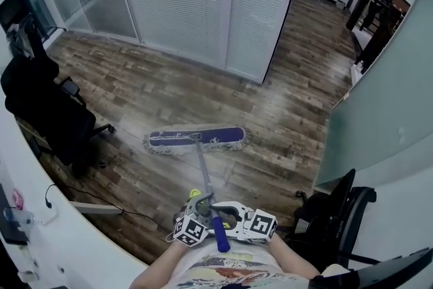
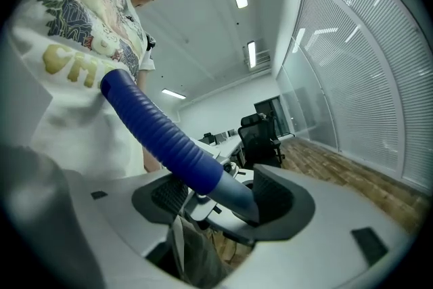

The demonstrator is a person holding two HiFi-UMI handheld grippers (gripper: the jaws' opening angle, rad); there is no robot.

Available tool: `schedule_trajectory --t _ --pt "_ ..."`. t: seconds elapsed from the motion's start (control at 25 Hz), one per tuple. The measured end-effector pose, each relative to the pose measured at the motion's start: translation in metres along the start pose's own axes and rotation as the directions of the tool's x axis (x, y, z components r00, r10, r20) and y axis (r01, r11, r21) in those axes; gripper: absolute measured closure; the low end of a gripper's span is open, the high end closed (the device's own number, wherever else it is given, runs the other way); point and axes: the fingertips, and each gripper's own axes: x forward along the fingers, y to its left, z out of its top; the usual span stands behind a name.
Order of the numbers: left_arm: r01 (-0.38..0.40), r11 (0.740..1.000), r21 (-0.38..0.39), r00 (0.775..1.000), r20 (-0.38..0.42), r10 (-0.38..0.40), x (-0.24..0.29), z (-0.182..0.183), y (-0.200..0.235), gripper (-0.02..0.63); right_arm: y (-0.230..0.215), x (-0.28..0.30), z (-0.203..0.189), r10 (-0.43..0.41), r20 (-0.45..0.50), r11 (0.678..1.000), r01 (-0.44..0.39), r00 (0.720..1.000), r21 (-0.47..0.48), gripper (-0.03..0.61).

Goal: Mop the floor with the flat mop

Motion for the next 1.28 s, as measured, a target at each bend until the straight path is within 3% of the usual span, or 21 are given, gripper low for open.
schedule_trajectory --t 0.36,0.56,0.68,0.96,1.28 --pt "-0.017 0.995 -0.100 0.998 0.055 0.023 -0.014 0.010 0.073 0.451 -0.041 0.049 0.043 0.109 0.069 0.992 -0.104 0.992 -0.078 0.308" --pt "0.007 1.000 -0.020 1.000 0.003 -0.007 -0.005 0.000 0.131 0.454 -0.089 0.085 0.056 0.160 0.040 0.985 -0.158 0.986 -0.068 0.302" --pt "0.029 0.999 0.018 0.999 -0.013 -0.029 0.003 -0.006 0.170 0.456 -0.123 0.107 0.065 0.147 0.037 0.988 -0.144 0.988 -0.062 0.298" --pt "0.024 0.999 -0.026 0.999 0.024 -0.023 0.013 -0.008 0.262 0.456 -0.195 0.156 0.095 0.128 0.046 0.992 -0.127 0.991 -0.025 0.298" --pt "0.037 0.999 -0.006 0.999 0.027 -0.037 0.035 -0.012 0.335 0.457 -0.262 0.188 0.112 0.116 0.036 0.992 -0.114 0.993 -0.044 0.298"
